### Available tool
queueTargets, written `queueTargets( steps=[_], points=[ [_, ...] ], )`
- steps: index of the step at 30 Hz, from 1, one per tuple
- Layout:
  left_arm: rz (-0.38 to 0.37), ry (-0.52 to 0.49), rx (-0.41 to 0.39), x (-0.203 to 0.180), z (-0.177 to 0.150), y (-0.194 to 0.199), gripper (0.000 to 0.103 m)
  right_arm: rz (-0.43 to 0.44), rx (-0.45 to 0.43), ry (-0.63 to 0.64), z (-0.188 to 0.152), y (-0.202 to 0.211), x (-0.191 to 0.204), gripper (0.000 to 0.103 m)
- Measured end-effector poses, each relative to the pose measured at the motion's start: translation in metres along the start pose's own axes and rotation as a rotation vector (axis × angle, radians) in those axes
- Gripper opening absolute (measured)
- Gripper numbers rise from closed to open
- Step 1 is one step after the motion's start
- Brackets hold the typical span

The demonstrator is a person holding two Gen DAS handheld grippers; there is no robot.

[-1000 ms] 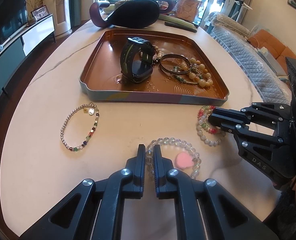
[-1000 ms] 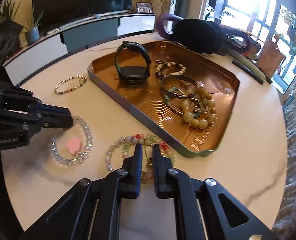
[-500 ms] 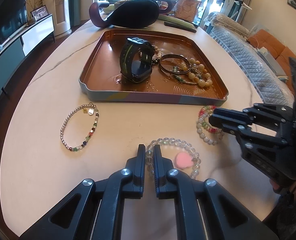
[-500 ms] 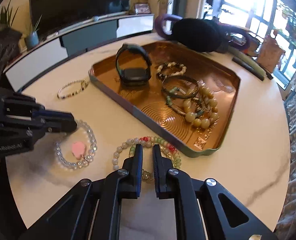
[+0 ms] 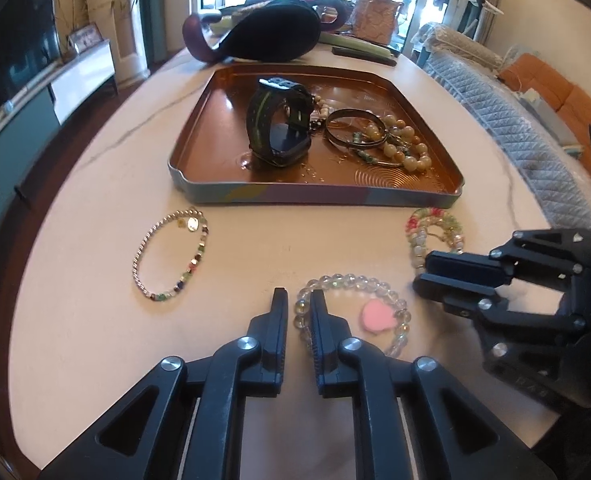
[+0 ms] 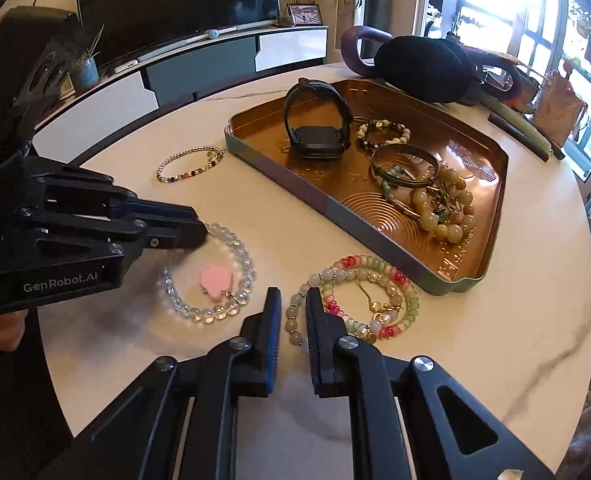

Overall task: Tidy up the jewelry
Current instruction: 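Lift the clear bracelet with the left tool, carry it over the copper tray and open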

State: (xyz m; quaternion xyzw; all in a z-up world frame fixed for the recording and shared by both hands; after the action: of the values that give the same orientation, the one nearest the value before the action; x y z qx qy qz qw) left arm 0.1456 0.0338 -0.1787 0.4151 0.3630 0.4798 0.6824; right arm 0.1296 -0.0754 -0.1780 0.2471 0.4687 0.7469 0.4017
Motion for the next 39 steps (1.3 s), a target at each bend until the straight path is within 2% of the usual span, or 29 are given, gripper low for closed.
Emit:
queueTargets(
  steps=[4, 5, 9, 17, 24, 39],
  points=[
    [0.041, -0.036, -0.029, -0.005, -0.001, -0.001, 0.013, 0.005, 0.004, -0.023, 0.0, 0.0, -0.001, 0.011],
    [0.035, -0.041, -0.027, -0.006, -0.001, -0.002, 0.01, -0.001, 0.005, -0.025, 0.0, -0.001, -0.003, 0.008],
    [-0.023, 0.002, -0.02, -0.001, 0.001, 0.001, 0.008, 0.021, -0.013, -0.096, 0.001, -0.001, -0.009, 0.005],
    [-0.112, -0.015, -0.134, -0.012, 0.012, 0.049, 0.008, 0.063, -0.164, -0.182, 0.01, 0.047, -0.02, 0.005],
    [-0.139, -0.03, -0.184, -0.025, 0.023, 0.07, 0.008, 0.075, -0.263, -0.184, 0.019, 0.085, -0.02, 0.005],
    [-0.192, -0.054, -0.284, -0.046, 0.056, 0.11, 0.008, 0.039, -0.351, -0.152, 0.035, 0.126, -0.019, 0.005]
  ],
)
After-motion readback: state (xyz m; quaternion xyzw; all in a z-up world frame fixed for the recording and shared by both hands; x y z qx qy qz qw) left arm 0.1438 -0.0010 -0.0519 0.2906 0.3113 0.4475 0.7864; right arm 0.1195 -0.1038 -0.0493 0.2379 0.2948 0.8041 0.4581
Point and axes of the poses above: each gripper's, at about its wrist camera, not at the fingertips, and y roughly against the way its jaws point, x to its left, z to its top, the point moved 4 cm from there along -y, roughly the way its jaws point, and after that the axes turned 11 degrees about x, right-handed, at the moved point
